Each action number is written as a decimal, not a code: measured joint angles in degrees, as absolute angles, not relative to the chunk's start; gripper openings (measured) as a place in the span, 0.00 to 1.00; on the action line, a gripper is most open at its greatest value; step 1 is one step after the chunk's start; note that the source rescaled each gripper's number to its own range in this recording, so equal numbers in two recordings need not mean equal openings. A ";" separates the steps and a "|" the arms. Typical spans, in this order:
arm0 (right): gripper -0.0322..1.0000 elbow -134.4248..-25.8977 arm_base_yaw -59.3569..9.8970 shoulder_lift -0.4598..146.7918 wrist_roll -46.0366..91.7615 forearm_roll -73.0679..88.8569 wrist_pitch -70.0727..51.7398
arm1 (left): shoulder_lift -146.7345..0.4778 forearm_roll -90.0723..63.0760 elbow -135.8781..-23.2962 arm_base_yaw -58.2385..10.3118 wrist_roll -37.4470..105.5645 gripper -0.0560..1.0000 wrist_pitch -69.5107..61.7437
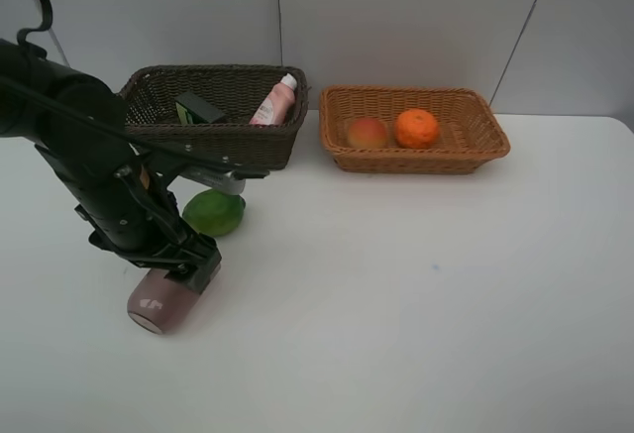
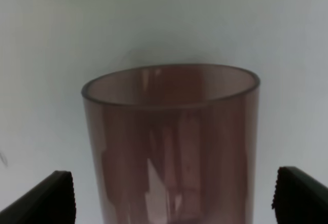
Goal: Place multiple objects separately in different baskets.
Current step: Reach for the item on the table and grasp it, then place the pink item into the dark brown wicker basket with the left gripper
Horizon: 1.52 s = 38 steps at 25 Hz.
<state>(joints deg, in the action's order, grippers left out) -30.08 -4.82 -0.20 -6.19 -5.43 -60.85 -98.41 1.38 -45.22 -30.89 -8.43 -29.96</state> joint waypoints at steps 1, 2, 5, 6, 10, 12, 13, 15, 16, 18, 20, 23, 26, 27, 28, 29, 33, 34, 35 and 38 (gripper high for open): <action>0.79 -30.08 -4.82 -0.20 -6.19 -5.43 -60.85 | -98.51 1.43 -45.22 -30.89 -8.43 0.99 -29.52; 0.79 -30.08 -4.82 -0.20 -6.19 -5.43 -60.85 | -98.61 1.43 -45.22 -30.89 -8.43 0.99 -28.87; 0.79 -30.08 -4.82 -0.20 -6.19 -5.43 -60.85 | -98.72 1.43 -45.22 -30.89 -8.43 0.99 -27.22; 0.79 -30.08 -4.82 -0.20 -6.19 -5.43 -60.85 | -98.92 1.43 -45.22 -30.89 -8.48 0.99 -26.97; 0.79 -30.08 -4.82 -0.20 -6.19 -5.43 -60.85 | -100.73 1.84 -45.22 -30.89 -8.53 0.99 -26.32; 0.79 -30.08 -4.82 -0.20 -6.19 -5.43 -60.85 | -101.77 2.66 -45.22 -30.89 -8.53 0.99 -25.73; 0.79 -30.08 -4.82 -0.20 -6.19 -5.43 -60.85 | -102.37 2.90 -45.22 -30.89 -8.53 0.99 -25.57; 0.79 -30.08 -4.82 -0.20 -6.19 -5.43 -60.85 | -103.56 3.08 -45.22 -30.89 -8.53 0.99 -25.11; 0.79 -30.08 -4.82 -0.20 -6.19 -5.43 -60.85 | -104.19 3.09 -45.22 -30.89 -8.53 0.99 -24.78; 0.79 -30.08 -4.82 -0.20 -6.19 -5.43 -60.85 | -105.26 3.13 -45.22 -30.89 -8.59 0.99 -23.77; 0.79 -30.08 -4.82 -0.20 -6.19 -5.43 -60.85 | -105.86 3.32 -45.22 -30.89 -8.59 0.99 -22.23; 0.79 -30.08 -4.82 -0.20 -6.19 -5.43 -60.85 | -106.27 3.32 -45.22 -30.89 -8.59 0.99 -21.24; 0.79 -30.08 -4.82 -0.20 -6.19 -5.43 -60.85 | -106.34 3.34 -45.22 -30.89 -8.59 0.91 -21.35; 0.79 -30.08 -4.82 -0.20 -6.19 -5.43 -60.85 | -106.34 3.34 -45.22 -30.89 -8.59 0.83 -21.39; 0.79 -30.08 -4.82 -0.20 -6.19 -5.43 -60.85 | -106.34 3.39 -45.22 -30.89 -8.59 0.75 -21.51; 0.79 -30.08 -4.82 -0.20 -6.19 -5.43 -60.85 | -106.34 3.39 -45.22 -30.89 -8.59 0.75 -21.51; 0.79 -30.08 -4.82 -0.20 -6.19 -5.43 -60.85 | -106.34 3.50 -45.22 -30.89 -8.59 0.75 -21.52; 0.79 -30.08 -4.82 -0.20 -6.19 -5.43 -60.85 | -106.34 3.50 -45.22 -30.89 -8.59 0.75 -21.52; 0.79 -30.08 -4.82 -0.20 -6.19 -5.43 -60.85 | -106.34 3.56 -45.22 -30.89 -8.59 0.75 -21.47; 0.79 -30.08 -4.82 -0.20 -6.19 -5.43 -60.85 | -106.34 3.56 -45.22 -30.89 -8.59 0.75 -21.36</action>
